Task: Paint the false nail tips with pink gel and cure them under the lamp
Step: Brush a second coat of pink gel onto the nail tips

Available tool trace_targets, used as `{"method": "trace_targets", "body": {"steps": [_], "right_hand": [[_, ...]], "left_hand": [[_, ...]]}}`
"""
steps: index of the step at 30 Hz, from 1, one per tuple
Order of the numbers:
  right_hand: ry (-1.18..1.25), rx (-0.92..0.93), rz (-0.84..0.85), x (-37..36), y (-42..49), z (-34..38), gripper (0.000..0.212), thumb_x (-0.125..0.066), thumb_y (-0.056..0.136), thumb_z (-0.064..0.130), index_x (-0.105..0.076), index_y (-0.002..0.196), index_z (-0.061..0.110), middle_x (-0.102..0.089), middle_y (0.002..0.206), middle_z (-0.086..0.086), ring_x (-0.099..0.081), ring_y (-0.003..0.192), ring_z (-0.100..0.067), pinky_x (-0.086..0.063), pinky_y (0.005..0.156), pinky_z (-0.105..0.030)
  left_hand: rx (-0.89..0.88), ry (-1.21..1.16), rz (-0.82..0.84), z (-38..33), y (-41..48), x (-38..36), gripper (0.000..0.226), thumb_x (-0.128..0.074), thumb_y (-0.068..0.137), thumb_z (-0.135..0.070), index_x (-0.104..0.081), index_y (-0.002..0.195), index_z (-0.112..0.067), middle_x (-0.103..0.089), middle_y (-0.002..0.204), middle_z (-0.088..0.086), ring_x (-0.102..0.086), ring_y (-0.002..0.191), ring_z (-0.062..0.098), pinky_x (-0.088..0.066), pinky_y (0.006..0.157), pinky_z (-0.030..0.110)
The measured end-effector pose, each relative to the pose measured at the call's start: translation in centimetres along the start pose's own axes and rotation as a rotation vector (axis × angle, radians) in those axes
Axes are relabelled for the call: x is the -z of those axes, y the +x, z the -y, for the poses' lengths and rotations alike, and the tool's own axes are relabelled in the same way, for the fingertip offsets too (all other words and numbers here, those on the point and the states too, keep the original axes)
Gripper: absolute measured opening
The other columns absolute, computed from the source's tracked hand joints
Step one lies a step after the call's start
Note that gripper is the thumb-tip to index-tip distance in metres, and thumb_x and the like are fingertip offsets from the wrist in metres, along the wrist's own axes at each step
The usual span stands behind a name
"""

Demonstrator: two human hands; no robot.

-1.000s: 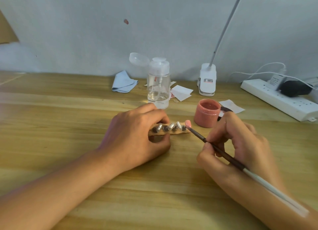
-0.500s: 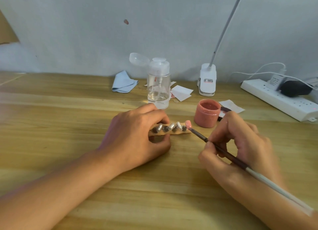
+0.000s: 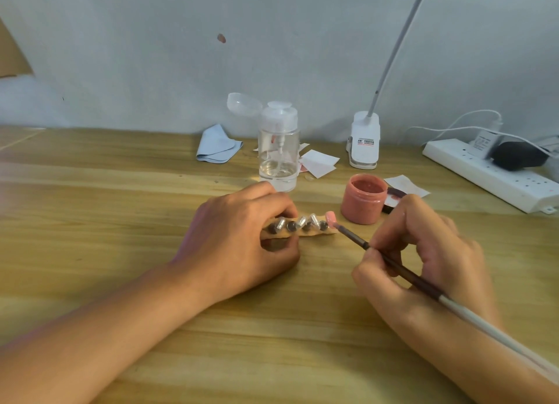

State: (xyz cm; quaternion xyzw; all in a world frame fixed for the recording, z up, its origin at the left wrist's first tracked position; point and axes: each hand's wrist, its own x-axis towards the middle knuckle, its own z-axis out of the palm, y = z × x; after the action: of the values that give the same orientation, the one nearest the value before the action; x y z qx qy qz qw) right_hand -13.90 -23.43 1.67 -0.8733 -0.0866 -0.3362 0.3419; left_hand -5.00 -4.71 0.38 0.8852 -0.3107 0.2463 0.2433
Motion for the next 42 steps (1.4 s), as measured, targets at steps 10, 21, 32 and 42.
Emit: {"method": "trace_targets", "body": {"steps": [10, 21, 32, 42], "right_hand": [[0.137, -0.059, -0.132, 0.09, 0.22, -0.05, 0.012, -0.058, 0.069, 0.029, -0.05, 0.072, 0.022, -0.063, 0.065, 0.008, -0.059, 0.067, -0.021, -0.048, 0.065, -0.047], [0.153, -0.042, -0.107, -0.01, 0.22, -0.26, 0.014, -0.06, 0.071, 0.026, -0.048, 0.072, 0.019, -0.058, 0.061, -0.003, -0.056, 0.066, -0.028, -0.047, 0.063, -0.048], [0.175, -0.055, -0.124, -0.09, 0.2, -0.52, 0.015, -0.062, 0.071, 0.015, -0.047, 0.07, 0.016, -0.059, 0.06, -0.004, -0.055, 0.058, -0.023, -0.044, 0.061, -0.04], [0.172, -0.065, -0.14, 0.04, 0.16, -0.34, 0.013, -0.059, 0.071, 0.025, -0.048, 0.071, 0.019, -0.06, 0.062, 0.002, -0.057, 0.064, -0.027, -0.045, 0.063, -0.044]], "left_hand": [[0.013, 0.023, 0.029, -0.12, 0.02, 0.2, 0.021, -0.062, 0.073, -0.044, -0.066, 0.092, -0.037, -0.061, 0.09, -0.018, -0.055, 0.074, 0.006, -0.045, 0.063, 0.027], [-0.052, 0.043, 0.033, 0.19, 0.21, 0.23, 0.019, -0.067, 0.078, -0.039, -0.068, 0.097, -0.034, -0.064, 0.089, -0.018, -0.046, 0.084, 0.002, -0.038, 0.074, 0.024], [-0.066, 0.042, 0.023, 0.08, 0.26, 0.18, 0.017, -0.066, 0.079, -0.039, -0.069, 0.095, -0.033, -0.065, 0.088, -0.016, -0.053, 0.084, 0.009, -0.042, 0.078, 0.031], [-0.073, 0.054, 0.026, 0.18, 0.28, 0.13, 0.018, -0.071, 0.078, -0.037, -0.068, 0.095, -0.033, -0.066, 0.087, -0.016, -0.054, 0.083, 0.009, -0.037, 0.077, 0.027]]}}
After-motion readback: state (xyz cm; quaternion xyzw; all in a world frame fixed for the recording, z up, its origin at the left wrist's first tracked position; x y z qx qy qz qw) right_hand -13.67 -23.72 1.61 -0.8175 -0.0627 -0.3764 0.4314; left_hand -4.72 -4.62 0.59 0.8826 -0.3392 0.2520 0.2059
